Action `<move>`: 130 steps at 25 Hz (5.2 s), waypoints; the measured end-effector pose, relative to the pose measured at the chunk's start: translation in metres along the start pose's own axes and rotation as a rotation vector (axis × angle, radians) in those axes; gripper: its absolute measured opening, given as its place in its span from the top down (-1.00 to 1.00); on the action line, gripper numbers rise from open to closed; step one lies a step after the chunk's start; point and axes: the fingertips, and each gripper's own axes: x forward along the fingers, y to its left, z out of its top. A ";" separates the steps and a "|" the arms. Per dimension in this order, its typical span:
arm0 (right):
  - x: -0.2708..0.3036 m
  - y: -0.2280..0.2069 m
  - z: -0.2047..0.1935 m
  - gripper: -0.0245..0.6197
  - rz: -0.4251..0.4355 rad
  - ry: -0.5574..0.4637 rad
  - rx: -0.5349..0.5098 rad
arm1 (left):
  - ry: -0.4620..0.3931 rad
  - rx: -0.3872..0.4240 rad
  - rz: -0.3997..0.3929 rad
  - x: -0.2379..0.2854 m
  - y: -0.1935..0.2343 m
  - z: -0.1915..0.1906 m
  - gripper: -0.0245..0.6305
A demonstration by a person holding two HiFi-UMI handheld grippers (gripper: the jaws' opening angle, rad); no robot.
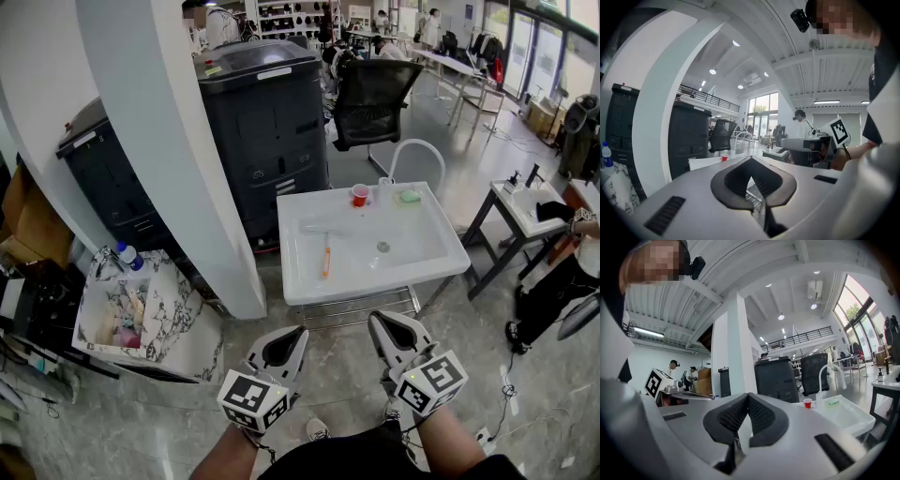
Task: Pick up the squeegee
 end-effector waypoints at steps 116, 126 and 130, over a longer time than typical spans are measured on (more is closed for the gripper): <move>0.272 -0.415 -0.080 0.87 -0.055 0.293 0.174 | 0.882 -0.138 0.232 0.457 0.265 -0.287 0.45; 0.260 -0.411 -0.073 0.87 -0.051 0.286 0.168 | 0.869 -0.180 0.258 0.451 0.260 -0.287 0.68; 0.252 -0.411 -0.067 0.87 -0.053 0.274 0.162 | 0.823 -0.165 0.262 0.449 0.257 -0.271 0.69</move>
